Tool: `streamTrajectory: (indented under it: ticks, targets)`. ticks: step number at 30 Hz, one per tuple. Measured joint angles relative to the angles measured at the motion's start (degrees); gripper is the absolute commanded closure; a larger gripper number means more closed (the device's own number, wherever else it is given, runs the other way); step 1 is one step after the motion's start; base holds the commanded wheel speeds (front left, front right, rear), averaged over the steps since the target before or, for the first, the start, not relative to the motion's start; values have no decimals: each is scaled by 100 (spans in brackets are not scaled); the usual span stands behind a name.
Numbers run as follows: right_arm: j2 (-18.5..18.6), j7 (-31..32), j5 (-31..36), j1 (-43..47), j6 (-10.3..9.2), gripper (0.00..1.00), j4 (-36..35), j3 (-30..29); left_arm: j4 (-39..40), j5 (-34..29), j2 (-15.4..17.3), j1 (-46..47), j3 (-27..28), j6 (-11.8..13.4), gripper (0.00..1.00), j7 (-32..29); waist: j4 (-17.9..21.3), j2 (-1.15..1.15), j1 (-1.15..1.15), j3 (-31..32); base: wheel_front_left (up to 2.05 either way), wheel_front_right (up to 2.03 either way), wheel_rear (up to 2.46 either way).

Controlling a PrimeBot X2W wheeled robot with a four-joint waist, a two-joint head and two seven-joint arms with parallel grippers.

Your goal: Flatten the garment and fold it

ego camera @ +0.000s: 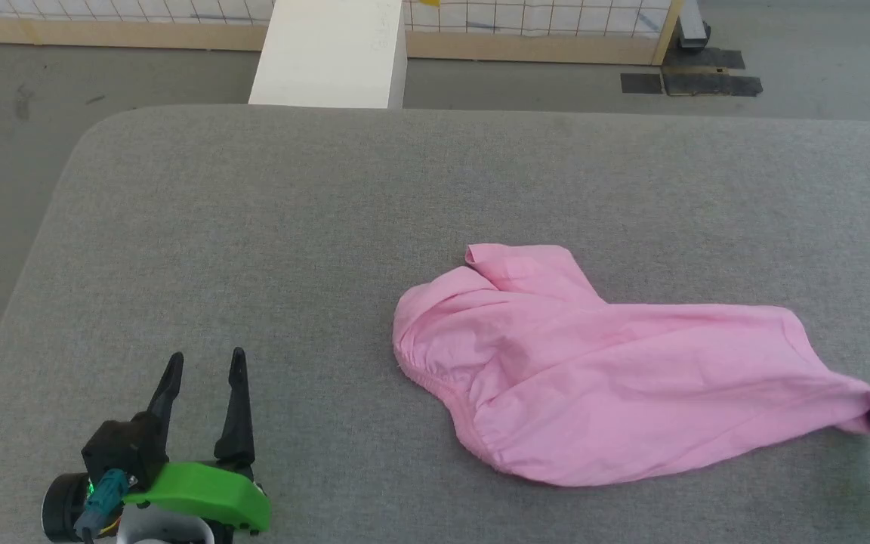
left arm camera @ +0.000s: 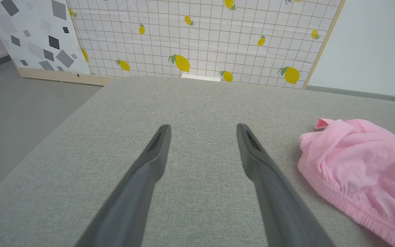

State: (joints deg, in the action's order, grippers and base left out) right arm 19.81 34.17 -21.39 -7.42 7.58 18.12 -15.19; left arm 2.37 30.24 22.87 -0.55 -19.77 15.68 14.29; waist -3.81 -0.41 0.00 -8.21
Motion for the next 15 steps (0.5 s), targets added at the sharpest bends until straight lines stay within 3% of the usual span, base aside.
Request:
streamTrajectory:
  ticks: [1,2,9,15]
  targets:
    - [-182,-283,1,50,0,38,299,-9,-21,-1,-25,19,1,-8,0,1,-18,0,0,-36,0,0,0]
    - [-234,-430,8,49,0,0,359,-14,-27,-1,-34,24,1,-9,0,1,-22,0,0,-41,0,0,0]
    - [-493,-1802,242,77,0,0,511,-325,-99,-2,-40,43,4,-42,0,18,-32,0,0,97,0,0,0]
    - [-791,-2884,714,319,0,0,168,-389,-97,-1,-11,-22,-8,4,0,-32,29,0,0,332,0,0,0]
